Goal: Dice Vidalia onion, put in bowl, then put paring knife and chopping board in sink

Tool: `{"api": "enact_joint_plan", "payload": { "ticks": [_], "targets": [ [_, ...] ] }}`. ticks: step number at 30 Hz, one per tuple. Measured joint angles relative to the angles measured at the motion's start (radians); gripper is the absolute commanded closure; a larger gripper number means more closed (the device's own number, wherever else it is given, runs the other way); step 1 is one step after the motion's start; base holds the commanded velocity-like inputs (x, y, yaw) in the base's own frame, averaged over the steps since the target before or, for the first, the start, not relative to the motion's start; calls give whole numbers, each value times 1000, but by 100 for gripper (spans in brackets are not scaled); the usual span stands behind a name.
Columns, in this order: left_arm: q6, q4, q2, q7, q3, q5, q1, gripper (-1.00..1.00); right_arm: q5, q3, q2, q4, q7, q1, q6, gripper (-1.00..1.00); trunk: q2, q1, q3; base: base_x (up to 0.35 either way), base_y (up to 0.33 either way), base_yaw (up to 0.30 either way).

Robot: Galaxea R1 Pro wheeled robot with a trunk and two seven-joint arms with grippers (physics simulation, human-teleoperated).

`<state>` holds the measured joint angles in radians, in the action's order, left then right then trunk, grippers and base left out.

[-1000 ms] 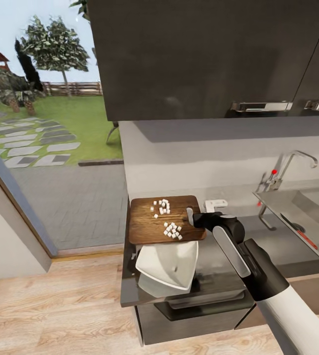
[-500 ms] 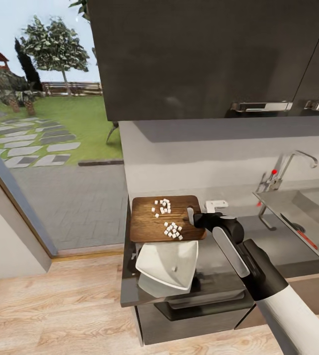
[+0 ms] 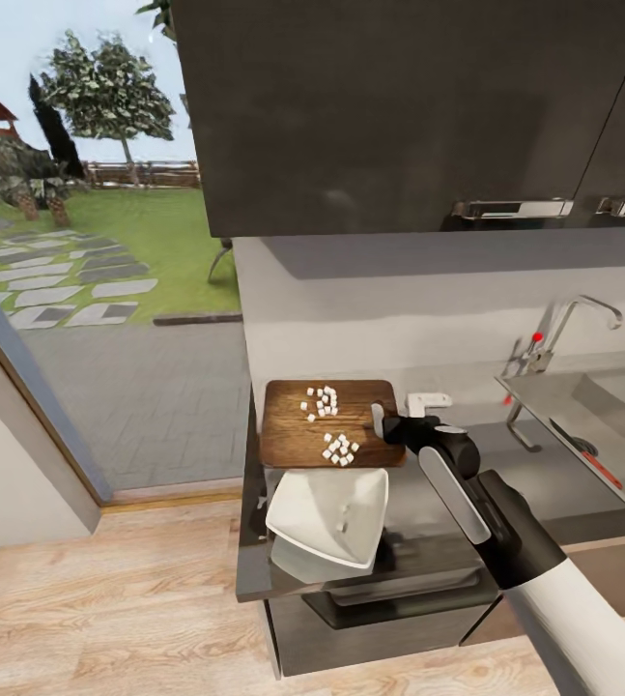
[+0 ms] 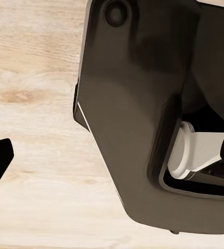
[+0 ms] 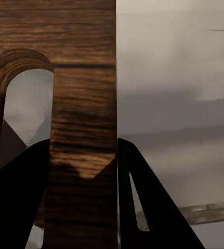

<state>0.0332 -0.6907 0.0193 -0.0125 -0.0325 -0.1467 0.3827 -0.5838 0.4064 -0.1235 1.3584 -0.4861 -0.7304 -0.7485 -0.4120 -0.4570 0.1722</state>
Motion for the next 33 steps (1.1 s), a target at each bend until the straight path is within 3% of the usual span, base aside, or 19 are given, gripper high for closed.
{"api": "enact_joint_plan", "payload": {
  "ticks": [9, 22, 33],
  "targets": [
    [0, 0, 0, 0, 0, 0, 0, -100, -3, 1, -18, 1, 53, 0, 35, 100, 0, 0, 0, 0, 0, 0],
    [-1, 0, 0, 0, 0, 0, 0, -100, 0, 2, -18, 1, 57, 0, 36, 100, 0, 0, 0, -41, 0, 0],
    [0, 0, 0, 0, 0, 0, 0, -100, 1, 2, -18, 1, 56, 0, 96, 100, 0, 0, 0, -8, 0, 0]
  ]
}}
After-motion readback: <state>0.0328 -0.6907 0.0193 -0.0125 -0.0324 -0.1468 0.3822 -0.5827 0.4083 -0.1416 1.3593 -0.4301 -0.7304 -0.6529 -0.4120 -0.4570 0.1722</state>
